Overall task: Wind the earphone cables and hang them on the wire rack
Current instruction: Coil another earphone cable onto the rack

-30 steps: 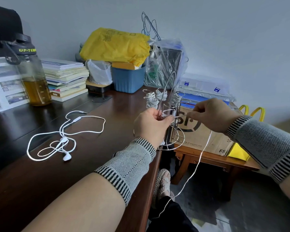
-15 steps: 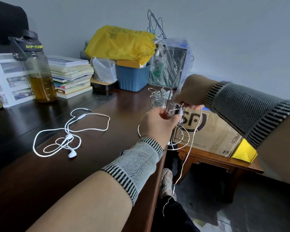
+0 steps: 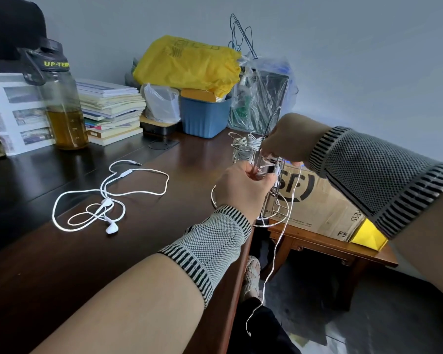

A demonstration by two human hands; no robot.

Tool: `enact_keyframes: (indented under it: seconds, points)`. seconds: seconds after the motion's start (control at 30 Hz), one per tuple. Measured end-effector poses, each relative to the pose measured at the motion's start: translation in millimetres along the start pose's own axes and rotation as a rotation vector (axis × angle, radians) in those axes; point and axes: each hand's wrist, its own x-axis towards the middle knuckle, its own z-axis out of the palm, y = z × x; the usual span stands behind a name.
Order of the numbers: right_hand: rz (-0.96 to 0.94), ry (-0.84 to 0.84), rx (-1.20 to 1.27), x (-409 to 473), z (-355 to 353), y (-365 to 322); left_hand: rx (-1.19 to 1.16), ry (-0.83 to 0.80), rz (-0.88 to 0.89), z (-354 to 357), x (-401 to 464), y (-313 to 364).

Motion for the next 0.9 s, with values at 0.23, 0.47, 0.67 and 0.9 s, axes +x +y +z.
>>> enact_keyframes:
  seconds: [0.23,0.47,0.67,0.9]
  points:
    - [-0.026,0.165,0.091,6.1,7.4,4.2,-0.025,0.002,-0.013,-0.5,0.7,-0.1]
    - [-0.024,0.122,0.236,-4.8,2.2,12.3,-0.034,0.001,-0.021,-0.2,1.2,-1.0]
    - [-0.107,0.197,-0.192,-14.6,-9.8,16.7,-0.038,0.009,-0.004,0.0,1.0,-2.1]
    - [-0.104,0.279,-0.419,-10.4,-14.8,12.9,-0.033,0.007,-0.009,0.4,1.6,-2.7]
